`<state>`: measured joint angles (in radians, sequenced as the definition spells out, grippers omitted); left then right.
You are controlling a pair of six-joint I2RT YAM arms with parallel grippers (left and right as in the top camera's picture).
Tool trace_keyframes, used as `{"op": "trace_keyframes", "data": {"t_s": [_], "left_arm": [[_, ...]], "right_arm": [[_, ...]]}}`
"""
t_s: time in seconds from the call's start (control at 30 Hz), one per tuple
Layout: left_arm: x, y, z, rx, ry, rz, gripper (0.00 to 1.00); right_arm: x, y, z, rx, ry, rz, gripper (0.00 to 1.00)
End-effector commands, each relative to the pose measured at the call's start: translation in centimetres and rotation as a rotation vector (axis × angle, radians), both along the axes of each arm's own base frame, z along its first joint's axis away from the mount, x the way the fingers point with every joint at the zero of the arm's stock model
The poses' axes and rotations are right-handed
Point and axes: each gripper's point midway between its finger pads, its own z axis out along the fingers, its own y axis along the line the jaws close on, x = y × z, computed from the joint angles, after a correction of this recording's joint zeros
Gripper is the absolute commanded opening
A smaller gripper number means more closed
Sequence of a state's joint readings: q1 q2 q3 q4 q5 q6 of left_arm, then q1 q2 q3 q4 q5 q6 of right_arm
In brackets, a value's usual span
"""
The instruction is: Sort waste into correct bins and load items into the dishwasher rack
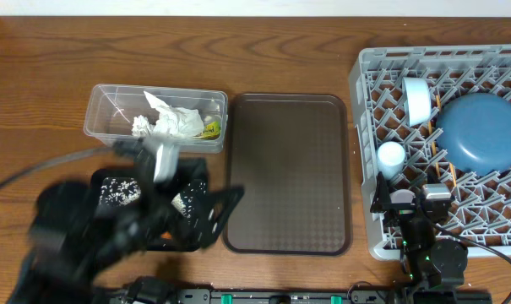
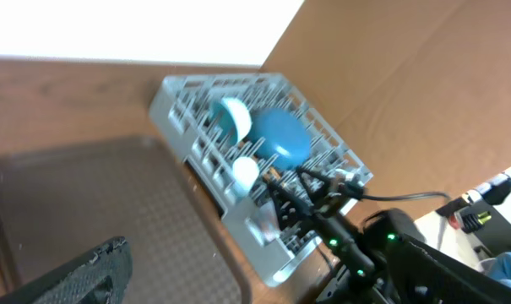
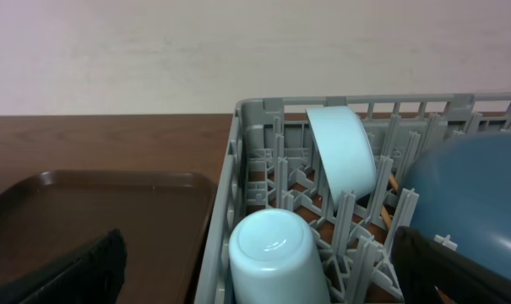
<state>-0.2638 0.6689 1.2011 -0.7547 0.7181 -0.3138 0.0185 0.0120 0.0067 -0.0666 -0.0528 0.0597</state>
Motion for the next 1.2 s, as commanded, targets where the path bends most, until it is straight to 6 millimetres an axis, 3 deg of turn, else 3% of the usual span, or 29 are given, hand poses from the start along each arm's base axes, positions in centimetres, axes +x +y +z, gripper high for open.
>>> {"op": "trace_keyframes", "data": {"t_s": [0.0, 0.13, 0.23, 0.33, 0.57, 0.67, 0.9, 1.03, 1.17], "left_arm": [[-3.2, 1.0, 1.8, -0.006, -0.137, 0.000, 0.98], [-6.6, 2.1, 2.1, 0.008, -0.248, 0.005, 0.98], [-8.7, 2.7, -0.4, 0.019, -0.217, 0.009, 0.98], [-8.9, 3.4, -2.9, 0.034, -0.205, 0.051, 0.98], [-5.7, 4.9, -10.0, 0.089, -0.156, 0.200, 0.98], [-3.2, 5.0, -10.7, 0.071, -0.237, 0.252, 0.98], [2.0, 4.7, -10.3, -0.019, -0.509, 0.319, 0.98], [3.6, 4.9, -11.0, -0.057, -0.608, 0.362, 0.98], [4.8, 5.1, -13.3, -0.056, -0.611, 0.390, 0.98]], "right_arm": [[0.0, -0.2, 0.0, -0.012, -0.002, -0.006, 0.99], [0.0, -0.2, 0.0, -0.012, -0.002, -0.006, 0.99], [0.0, -0.2, 0.0, -0.012, -0.002, -0.006, 0.99], [0.0, -0.2, 0.0, -0.012, -0.002, -0.006, 0.99], [0.0, -0.2, 0.0, -0.012, -0.001, -0.006, 0.99], [0.0, -0.2, 0.0, -0.012, -0.001, -0.006, 0.99], [0.0, -0.2, 0.0, -0.012, -0.001, -0.006, 0.99], [0.0, -0.2, 0.0, -0.012, -0.001, -0.006, 0.99], [0.0, -0.2, 0.0, -0.012, -0.001, -0.006, 0.99]]}}
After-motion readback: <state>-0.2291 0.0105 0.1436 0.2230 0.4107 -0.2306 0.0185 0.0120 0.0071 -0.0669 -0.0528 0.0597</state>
